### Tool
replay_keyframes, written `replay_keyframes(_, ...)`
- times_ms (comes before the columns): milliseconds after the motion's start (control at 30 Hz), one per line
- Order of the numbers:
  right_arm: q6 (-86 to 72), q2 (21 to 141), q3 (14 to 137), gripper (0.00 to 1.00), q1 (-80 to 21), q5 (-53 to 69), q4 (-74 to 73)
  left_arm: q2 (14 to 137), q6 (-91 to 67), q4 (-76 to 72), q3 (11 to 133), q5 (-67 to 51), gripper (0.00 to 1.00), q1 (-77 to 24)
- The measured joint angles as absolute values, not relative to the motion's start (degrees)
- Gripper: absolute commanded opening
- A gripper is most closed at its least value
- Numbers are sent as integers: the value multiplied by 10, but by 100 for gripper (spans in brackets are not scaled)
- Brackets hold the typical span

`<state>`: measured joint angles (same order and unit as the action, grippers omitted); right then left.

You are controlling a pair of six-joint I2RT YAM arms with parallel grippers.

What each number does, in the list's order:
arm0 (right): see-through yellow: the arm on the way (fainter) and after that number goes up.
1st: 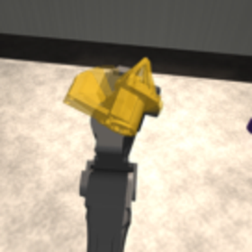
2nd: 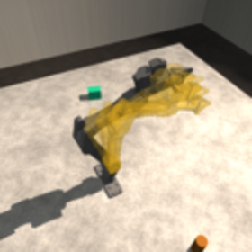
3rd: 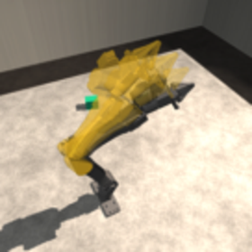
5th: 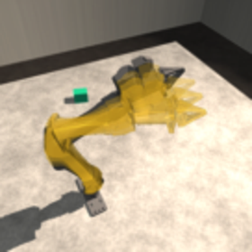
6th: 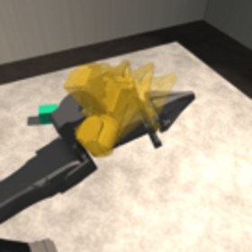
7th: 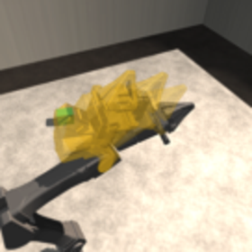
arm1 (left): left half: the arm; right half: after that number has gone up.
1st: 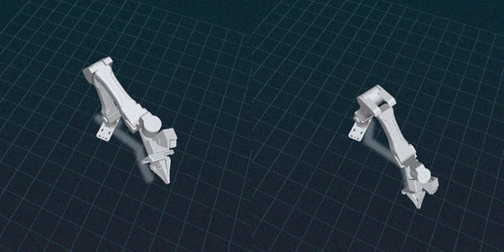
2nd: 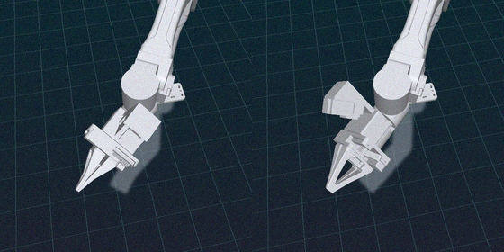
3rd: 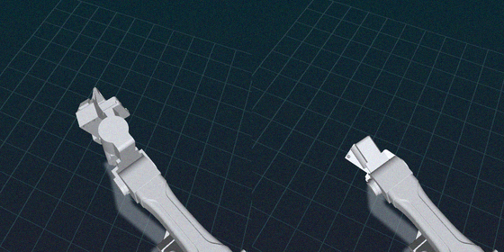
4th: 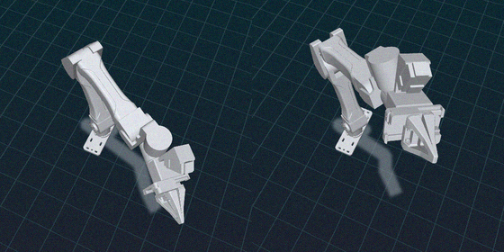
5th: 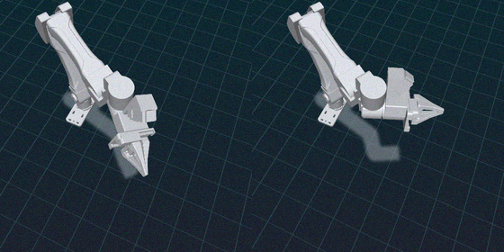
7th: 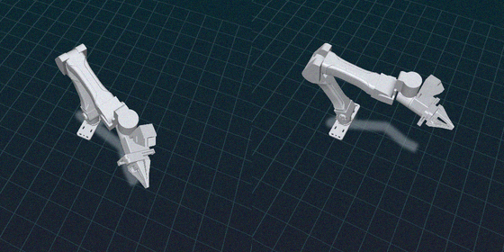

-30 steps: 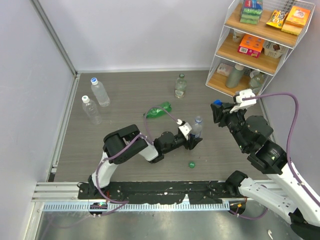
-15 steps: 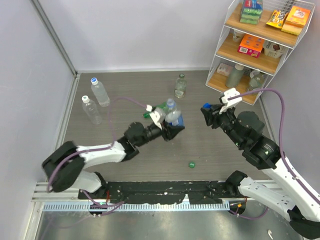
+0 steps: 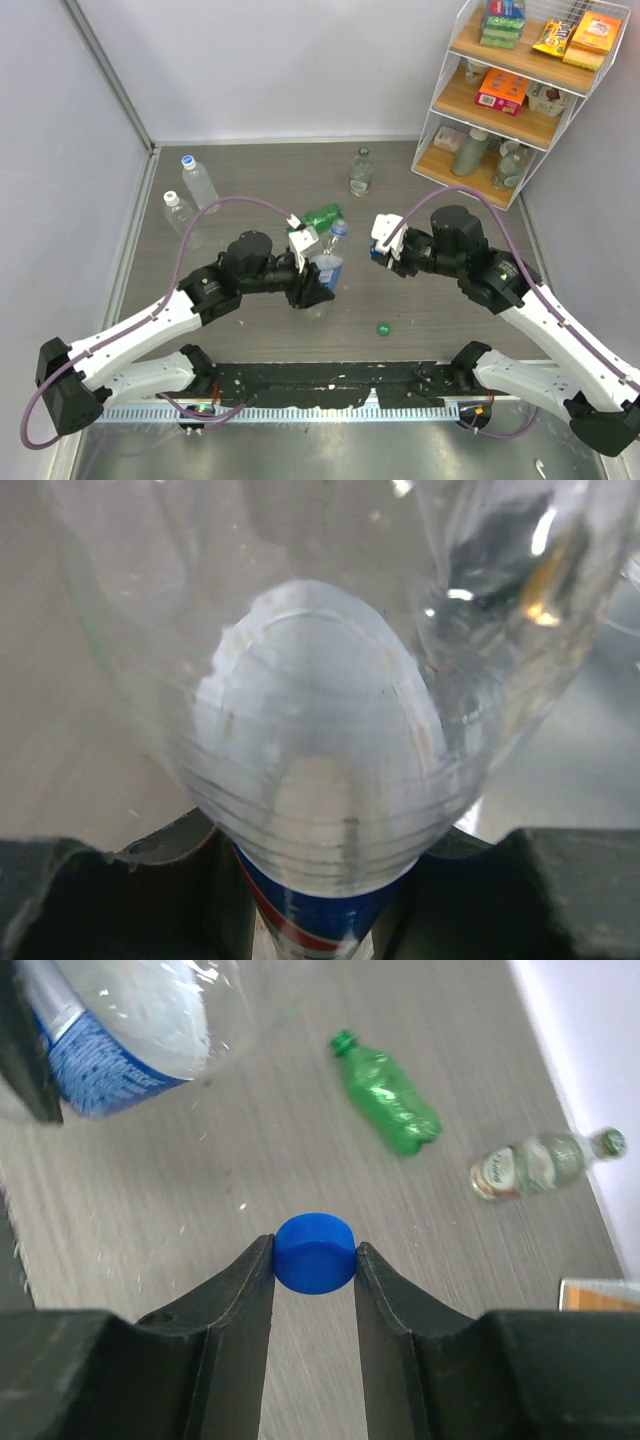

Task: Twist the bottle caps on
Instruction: Screw the bottle cap onto the plastic bottle.

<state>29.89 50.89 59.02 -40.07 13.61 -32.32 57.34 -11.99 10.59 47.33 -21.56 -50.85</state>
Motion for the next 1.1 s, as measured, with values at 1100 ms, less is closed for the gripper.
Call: replay_keyframes(1100, 980, 702, 923, 2, -345, 354, -770, 842, 229, 312, 603, -457, 9, -391)
